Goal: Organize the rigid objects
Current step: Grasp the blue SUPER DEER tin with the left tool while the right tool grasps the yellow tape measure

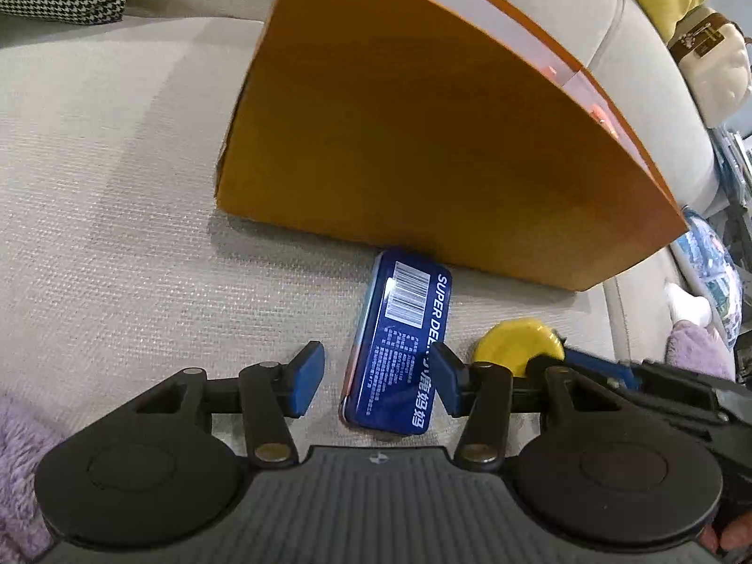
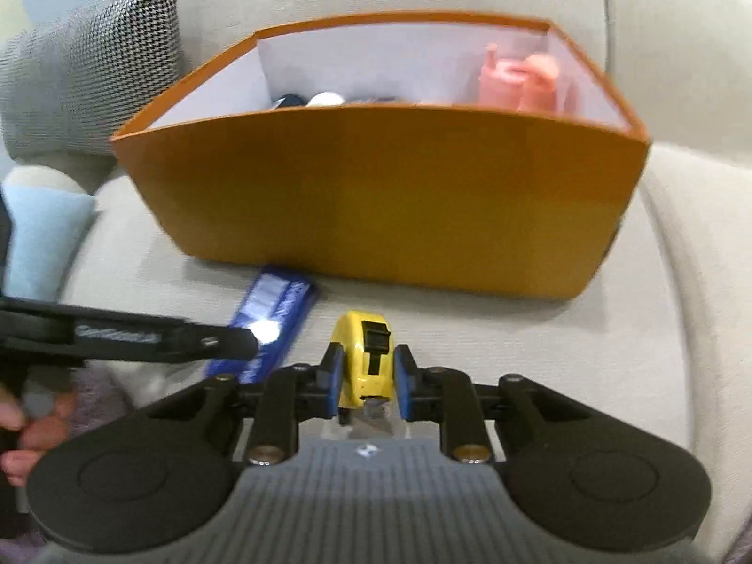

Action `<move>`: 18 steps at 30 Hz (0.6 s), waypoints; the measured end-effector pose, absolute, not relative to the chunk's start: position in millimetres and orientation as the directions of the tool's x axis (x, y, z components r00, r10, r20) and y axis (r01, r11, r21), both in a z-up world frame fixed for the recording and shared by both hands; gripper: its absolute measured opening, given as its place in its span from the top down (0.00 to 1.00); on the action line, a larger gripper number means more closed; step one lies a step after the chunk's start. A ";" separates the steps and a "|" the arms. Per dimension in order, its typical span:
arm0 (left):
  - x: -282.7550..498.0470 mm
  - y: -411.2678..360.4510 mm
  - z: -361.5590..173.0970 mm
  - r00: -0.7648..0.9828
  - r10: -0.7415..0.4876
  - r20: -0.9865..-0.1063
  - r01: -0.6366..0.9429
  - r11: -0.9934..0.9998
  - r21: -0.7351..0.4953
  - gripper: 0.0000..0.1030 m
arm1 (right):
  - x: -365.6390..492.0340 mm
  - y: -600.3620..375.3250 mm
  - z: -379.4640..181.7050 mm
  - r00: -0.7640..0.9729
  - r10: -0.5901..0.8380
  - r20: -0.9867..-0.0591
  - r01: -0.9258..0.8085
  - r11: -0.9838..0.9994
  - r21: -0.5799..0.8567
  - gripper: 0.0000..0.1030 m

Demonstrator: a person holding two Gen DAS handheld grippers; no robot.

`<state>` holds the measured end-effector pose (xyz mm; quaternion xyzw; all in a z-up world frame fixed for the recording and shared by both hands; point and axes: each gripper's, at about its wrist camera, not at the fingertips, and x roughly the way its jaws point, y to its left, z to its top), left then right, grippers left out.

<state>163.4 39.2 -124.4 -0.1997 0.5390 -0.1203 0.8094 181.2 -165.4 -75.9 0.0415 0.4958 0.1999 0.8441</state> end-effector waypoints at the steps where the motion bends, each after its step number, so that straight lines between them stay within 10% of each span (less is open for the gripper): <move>1: 165.3 37.5 -124.8 0.388 -0.410 -0.826 -0.017 0.892 -0.451 0.43 | 181.9 -165.8 -77.4 0.418 0.393 -0.819 -0.295 0.912 0.287 0.77; 18: 174.1 13.3 -127.5 0.408 -0.394 -0.823 -0.005 0.901 -0.434 0.52 | 180.2 -162.6 -83.8 0.389 0.509 -0.768 -0.287 0.859 0.424 0.79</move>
